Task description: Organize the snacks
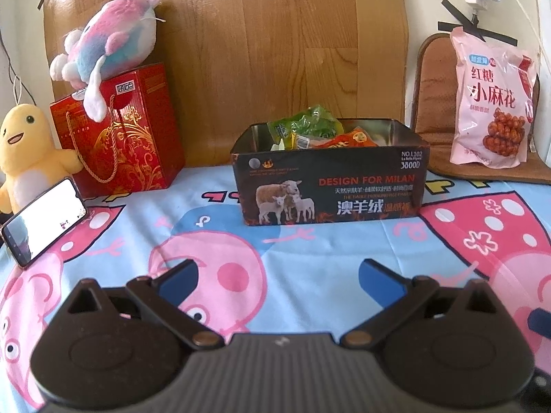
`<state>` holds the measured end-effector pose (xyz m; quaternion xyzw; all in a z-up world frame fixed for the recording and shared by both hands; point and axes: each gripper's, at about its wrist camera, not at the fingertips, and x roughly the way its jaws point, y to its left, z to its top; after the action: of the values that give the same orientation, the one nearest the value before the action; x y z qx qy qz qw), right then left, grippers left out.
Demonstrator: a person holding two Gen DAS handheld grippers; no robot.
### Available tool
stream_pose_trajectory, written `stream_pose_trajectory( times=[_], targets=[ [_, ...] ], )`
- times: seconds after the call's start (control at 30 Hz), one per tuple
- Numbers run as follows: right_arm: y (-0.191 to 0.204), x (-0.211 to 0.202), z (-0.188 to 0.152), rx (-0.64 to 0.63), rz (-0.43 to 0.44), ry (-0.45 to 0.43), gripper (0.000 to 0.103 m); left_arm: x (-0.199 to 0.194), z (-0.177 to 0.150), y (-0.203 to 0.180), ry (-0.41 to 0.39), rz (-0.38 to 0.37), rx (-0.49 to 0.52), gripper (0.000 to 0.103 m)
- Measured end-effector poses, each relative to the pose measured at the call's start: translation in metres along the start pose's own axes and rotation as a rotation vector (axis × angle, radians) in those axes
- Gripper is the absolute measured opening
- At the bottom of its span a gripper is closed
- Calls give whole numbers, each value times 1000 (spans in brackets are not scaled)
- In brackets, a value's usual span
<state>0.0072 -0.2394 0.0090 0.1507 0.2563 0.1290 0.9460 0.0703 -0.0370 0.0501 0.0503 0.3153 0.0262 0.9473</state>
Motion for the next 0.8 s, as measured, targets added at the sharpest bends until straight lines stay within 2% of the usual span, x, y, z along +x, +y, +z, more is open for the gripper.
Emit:
stream_pose_trajectory(
  times=[0.33,0.57,0.8],
  targets=[
    [-2,1,-1,23,38,-8,96,-9,4,0,-23,4,-9,103],
    [-4,-7,0,1,34,-54,96,-12,4,-10,-31,4,7,103],
    [-11,-5,1,24,54,-40,96,-10,6,-15,-24,-1,21,103]
  ],
)
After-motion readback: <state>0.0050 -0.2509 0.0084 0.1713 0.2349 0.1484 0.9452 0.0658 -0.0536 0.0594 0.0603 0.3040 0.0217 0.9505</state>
